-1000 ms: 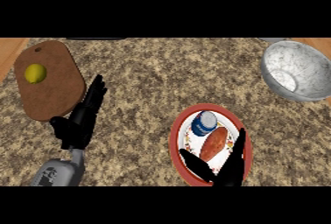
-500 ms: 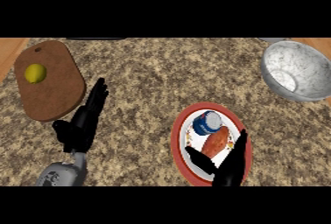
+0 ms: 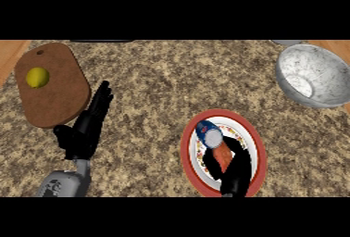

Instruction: Pick the sweet potato from the plate and place it in the bowl

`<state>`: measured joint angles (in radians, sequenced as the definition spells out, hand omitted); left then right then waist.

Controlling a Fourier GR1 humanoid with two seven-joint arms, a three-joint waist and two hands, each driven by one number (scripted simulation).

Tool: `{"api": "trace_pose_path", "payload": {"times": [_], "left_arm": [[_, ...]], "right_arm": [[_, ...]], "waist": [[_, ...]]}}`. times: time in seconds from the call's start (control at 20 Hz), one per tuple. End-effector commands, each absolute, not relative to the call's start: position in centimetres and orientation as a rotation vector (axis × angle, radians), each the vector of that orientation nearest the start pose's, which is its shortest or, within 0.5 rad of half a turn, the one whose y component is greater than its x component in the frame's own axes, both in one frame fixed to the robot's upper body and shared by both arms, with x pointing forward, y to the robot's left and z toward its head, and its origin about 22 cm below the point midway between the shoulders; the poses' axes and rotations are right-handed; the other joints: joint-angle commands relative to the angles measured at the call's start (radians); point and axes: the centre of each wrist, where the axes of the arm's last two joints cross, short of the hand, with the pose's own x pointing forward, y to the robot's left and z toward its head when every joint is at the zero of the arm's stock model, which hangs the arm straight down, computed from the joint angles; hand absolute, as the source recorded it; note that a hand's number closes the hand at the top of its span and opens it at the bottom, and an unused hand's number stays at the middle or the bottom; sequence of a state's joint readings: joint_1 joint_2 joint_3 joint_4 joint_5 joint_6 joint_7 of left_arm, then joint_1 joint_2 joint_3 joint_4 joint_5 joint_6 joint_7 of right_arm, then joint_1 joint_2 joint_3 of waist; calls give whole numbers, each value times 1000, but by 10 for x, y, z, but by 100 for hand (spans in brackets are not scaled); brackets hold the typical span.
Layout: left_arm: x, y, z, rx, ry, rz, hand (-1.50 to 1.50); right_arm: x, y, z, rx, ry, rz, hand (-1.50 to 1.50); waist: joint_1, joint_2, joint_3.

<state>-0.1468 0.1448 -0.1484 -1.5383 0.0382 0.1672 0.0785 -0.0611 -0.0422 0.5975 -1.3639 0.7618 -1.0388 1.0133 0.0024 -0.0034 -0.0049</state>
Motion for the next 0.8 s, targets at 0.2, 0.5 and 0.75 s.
{"api": "trace_pose_path", "payload": {"times": [0.2, 0.5, 0.75], "left_arm": [[269, 226, 33, 86, -1597, -123, 0], [278, 212, 25, 46, -1589, -134, 0], [277, 213, 28, 63, -1607, -113, 0]], "right_arm": [[231, -69, -50, -753, -1089, -50, 150], [248, -100, 19, -551, -1351, 353, 150], [262, -140, 39, -443, -1580, 438, 150]], "waist": [[9, 4, 5], [27, 12, 8], [17, 12, 9]]}}
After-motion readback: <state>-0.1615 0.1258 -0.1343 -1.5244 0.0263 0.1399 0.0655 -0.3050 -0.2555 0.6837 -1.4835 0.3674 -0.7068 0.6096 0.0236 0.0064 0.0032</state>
